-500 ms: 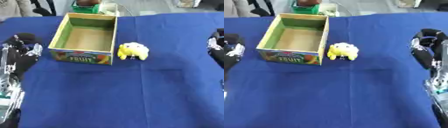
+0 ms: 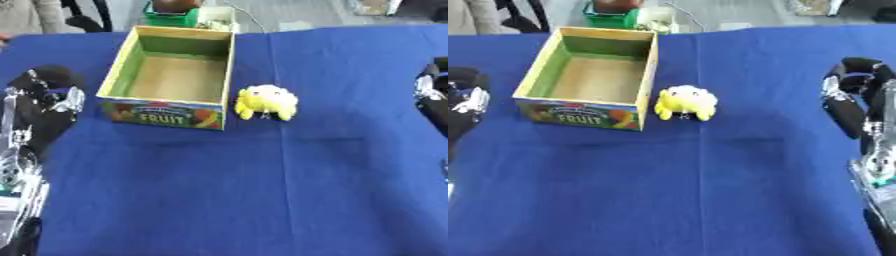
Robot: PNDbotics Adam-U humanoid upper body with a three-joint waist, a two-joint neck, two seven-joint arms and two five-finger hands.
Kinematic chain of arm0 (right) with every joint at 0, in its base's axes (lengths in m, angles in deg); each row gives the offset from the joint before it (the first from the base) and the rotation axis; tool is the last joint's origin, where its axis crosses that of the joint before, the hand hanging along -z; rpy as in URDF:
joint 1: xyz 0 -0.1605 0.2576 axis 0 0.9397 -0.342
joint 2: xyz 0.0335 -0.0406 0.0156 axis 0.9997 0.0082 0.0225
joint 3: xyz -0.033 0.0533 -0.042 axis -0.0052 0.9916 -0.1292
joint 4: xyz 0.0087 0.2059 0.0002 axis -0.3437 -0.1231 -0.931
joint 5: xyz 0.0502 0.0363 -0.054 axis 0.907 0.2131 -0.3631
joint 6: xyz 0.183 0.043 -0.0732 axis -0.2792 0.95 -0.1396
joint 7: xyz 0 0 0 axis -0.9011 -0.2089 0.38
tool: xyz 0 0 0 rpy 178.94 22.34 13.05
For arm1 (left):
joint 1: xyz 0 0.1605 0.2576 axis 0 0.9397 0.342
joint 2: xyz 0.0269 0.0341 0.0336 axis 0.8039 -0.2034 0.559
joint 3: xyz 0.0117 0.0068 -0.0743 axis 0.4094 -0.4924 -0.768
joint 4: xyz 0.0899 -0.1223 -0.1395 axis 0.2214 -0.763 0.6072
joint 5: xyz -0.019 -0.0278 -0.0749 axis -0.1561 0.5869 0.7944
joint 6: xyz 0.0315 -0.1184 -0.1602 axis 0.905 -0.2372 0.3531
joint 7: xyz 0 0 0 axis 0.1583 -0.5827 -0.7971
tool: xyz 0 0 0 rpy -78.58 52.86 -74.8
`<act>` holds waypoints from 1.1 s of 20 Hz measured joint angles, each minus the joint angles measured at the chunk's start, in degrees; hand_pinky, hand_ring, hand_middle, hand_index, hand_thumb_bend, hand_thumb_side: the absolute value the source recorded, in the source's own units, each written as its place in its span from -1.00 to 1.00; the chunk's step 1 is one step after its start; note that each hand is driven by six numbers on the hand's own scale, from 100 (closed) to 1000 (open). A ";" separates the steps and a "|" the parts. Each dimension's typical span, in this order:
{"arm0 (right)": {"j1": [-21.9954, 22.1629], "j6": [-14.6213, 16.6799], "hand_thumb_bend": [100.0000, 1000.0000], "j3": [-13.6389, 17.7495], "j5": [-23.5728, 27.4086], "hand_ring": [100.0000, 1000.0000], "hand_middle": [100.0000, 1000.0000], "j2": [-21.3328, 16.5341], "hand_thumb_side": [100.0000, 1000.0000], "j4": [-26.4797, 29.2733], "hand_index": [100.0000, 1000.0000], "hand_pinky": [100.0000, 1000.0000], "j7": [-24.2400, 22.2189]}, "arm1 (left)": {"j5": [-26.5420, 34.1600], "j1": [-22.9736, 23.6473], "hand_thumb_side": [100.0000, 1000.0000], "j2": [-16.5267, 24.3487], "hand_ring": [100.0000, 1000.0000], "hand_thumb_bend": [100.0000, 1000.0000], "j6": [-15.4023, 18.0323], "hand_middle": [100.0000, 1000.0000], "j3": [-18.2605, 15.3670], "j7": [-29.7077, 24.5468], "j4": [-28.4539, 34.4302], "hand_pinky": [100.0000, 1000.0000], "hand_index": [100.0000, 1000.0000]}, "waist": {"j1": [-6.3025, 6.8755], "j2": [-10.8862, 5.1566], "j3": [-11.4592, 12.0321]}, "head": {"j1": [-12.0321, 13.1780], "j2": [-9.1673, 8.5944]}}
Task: Pick up objects on the table and place them in the box.
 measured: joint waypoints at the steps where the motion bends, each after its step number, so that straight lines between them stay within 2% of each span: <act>1: 0.00 -0.01 -1.00 -0.03 0.00 0.03 0.09 -0.01 -0.74 0.00 0.30 0.12 -0.01 | 0.00 0.00 -1.00 0.00 0.17 -0.57 0.00 0.15 0.00 0.00 0.00 -0.10 0.01 | 0.00 0.00 0.00 | 0.00 0.00; 6: -0.91 -0.51 -1.00 -1.00 -0.01 0.04 0.10 -1.07 -0.76 0.00 0.30 0.14 -1.24 | -0.13 0.00 -1.00 0.00 0.18 -0.54 0.01 0.16 0.00 -0.16 0.00 -0.10 0.09 | 0.00 0.00 0.22 | -0.04 0.00; 12: -4.64 -1.90 -1.00 -3.49 -0.23 0.05 0.11 -5.37 -0.82 -0.11 0.32 0.14 -5.43 | -0.26 -0.01 -1.00 0.00 0.18 -0.51 -0.03 0.16 0.01 -0.63 0.00 -0.10 0.14 | 0.00 -0.01 0.52 | -0.23 -0.05; 19: -12.27 -3.08 -1.00 -8.42 -1.30 0.12 0.19 -10.29 -0.86 -2.75 0.40 0.18 -13.55 | -0.46 -0.02 -1.00 0.00 0.19 -0.49 -0.18 0.17 0.17 -1.35 0.00 -0.10 0.16 | 0.00 -0.11 1.18 | -0.73 -0.07; 22: -16.28 -2.84 -1.00 -10.92 -2.46 0.17 0.24 -11.49 -0.80 -4.74 0.45 0.22 -18.40 | -0.50 -0.02 -1.00 0.00 0.19 -0.49 -0.21 0.17 0.38 -1.73 0.00 -0.10 0.16 | 0.01 -0.22 1.56 | -0.99 -0.07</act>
